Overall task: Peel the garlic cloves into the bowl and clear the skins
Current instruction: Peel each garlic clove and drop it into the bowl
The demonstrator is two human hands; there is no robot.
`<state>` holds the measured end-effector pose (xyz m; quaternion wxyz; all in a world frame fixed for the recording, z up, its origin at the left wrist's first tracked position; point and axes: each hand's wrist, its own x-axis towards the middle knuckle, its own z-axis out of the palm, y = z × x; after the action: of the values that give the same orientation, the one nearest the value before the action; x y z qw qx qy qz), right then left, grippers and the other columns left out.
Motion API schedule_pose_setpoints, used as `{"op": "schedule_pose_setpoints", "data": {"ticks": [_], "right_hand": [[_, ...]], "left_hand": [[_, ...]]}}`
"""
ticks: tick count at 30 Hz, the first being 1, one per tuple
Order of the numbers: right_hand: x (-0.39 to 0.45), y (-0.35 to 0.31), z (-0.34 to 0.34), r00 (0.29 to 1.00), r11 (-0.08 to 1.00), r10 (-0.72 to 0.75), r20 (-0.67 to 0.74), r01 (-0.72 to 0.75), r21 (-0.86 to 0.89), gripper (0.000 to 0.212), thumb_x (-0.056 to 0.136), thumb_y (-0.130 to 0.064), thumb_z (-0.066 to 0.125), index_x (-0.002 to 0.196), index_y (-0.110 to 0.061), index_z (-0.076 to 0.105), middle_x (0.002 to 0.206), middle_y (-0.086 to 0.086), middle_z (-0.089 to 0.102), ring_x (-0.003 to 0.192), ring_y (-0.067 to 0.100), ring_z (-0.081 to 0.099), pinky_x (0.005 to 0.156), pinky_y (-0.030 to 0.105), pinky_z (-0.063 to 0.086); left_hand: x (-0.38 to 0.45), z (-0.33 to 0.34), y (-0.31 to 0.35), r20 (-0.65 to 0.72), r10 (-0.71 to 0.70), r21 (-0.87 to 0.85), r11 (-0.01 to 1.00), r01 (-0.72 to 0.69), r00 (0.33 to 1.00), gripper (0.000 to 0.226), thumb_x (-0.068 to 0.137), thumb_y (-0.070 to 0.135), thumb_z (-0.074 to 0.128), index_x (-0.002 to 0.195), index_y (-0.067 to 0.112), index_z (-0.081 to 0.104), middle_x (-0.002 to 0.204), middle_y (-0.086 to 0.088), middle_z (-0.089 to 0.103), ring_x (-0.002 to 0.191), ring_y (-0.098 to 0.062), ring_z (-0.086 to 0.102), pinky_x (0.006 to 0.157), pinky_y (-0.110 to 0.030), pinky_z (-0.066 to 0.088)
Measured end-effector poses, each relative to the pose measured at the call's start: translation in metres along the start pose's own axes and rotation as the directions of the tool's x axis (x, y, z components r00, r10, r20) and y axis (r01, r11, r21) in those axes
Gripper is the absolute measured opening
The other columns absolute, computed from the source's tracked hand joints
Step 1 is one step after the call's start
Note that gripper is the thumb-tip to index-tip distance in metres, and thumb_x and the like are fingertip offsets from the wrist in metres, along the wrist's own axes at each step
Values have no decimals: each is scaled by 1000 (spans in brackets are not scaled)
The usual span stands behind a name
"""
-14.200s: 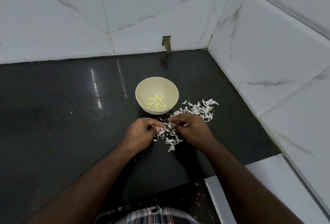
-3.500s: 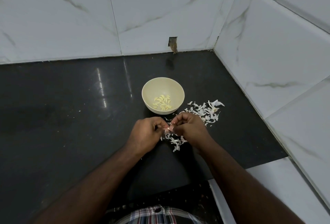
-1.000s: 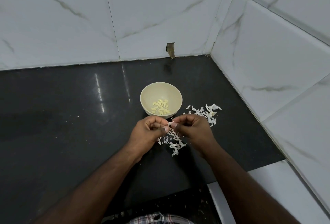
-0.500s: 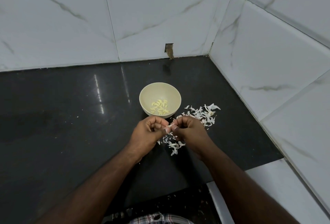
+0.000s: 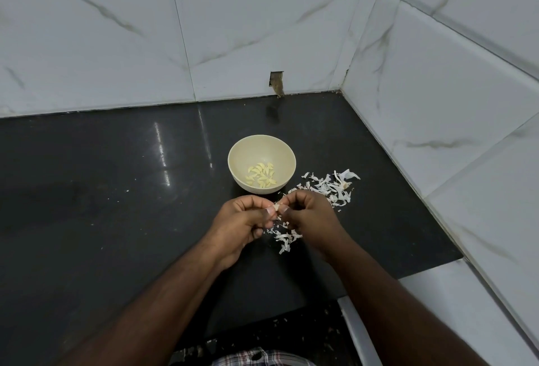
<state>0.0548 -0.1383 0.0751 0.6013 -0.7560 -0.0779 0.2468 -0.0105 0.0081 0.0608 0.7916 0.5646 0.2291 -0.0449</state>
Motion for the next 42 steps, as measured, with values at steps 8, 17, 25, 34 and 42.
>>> {"op": "schedule_pose_setpoints", "data": {"ticks": [8,17,25,34,42], "right_hand": [[-2,8,11,936,746,-344,-75,223,-627,10,91,-13,63,85,-21,62,85,-8,61,78,3,54,65,16,37],[5,6,8,997,980,-10,-71,-5,-201,15,92,-6,63,80,-14,65,69,-1,65,62,11,56,60,25,45],[3,-3,-2,946,913,228,231,-290,286,26,92,7,53,75,-11,61,67,7,61,62,15,58,55,24,45],[2,3,-4,998,996,46,-50,-42,73,10,84,11,59,84,4,66,71,17,67,59,16,64,50,21,48],[-3,8,-2,988,979,-154,-3,152,-133,15,88,-10,73,87,-24,77,75,-5,75,65,4,64,63,24,53]], "left_hand": [[4,3,1,-58,-83,-17,996,82,995,13,89,3,70,101,-1,73,83,-11,74,62,-10,64,53,-17,48],[4,0,-4,-62,105,154,984,-95,993,8,88,1,72,89,9,73,75,-8,72,68,-14,64,56,-20,46],[6,-1,-4,-41,219,203,957,-207,975,18,84,-5,73,84,13,75,69,-1,67,62,-7,57,56,-18,45],[8,-1,-8,-35,207,121,972,-202,978,20,91,-4,66,103,10,72,72,-4,66,70,-10,63,58,-20,48],[8,-1,-8,-72,144,54,989,-140,987,11,91,0,67,100,-5,68,84,-20,73,69,-16,67,57,-20,49]]}}
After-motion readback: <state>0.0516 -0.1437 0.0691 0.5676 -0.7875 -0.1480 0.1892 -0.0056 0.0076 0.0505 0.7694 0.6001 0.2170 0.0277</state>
